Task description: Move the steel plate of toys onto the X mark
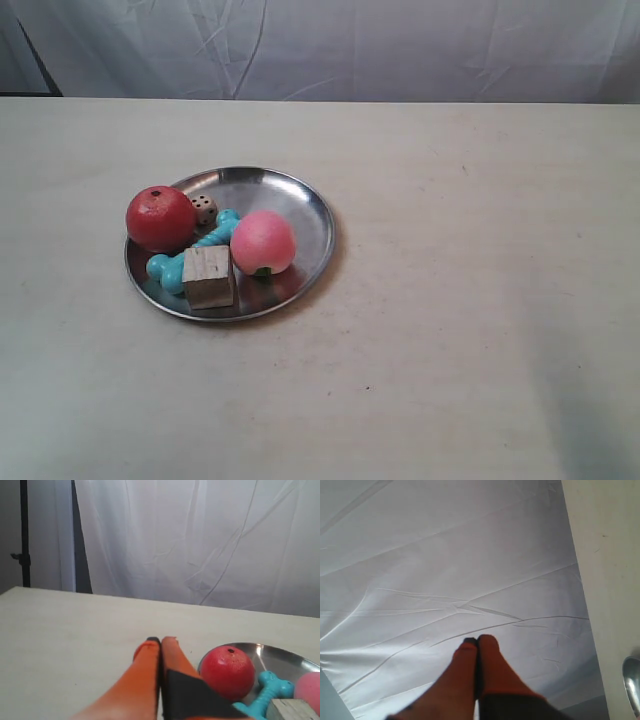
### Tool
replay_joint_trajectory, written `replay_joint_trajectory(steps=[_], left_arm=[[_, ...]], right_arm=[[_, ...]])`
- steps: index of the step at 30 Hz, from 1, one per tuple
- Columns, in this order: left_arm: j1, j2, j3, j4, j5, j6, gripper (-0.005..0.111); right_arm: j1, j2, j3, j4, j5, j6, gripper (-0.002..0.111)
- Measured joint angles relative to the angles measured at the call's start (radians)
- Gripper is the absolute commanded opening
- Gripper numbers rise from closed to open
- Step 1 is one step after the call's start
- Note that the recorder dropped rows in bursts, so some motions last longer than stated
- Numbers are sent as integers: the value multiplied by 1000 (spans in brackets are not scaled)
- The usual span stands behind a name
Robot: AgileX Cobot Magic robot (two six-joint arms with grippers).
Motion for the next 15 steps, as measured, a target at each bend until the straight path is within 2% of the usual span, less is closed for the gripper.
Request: replay_joint_trajectory(steps=[5,15], left_arm=[[0,0,1,-107,30,0,0],[0,0,1,-107,38,0,0]], right_arm=[[0,0,0,0,0,0,-1],[0,0,0,0,2,0,-1]])
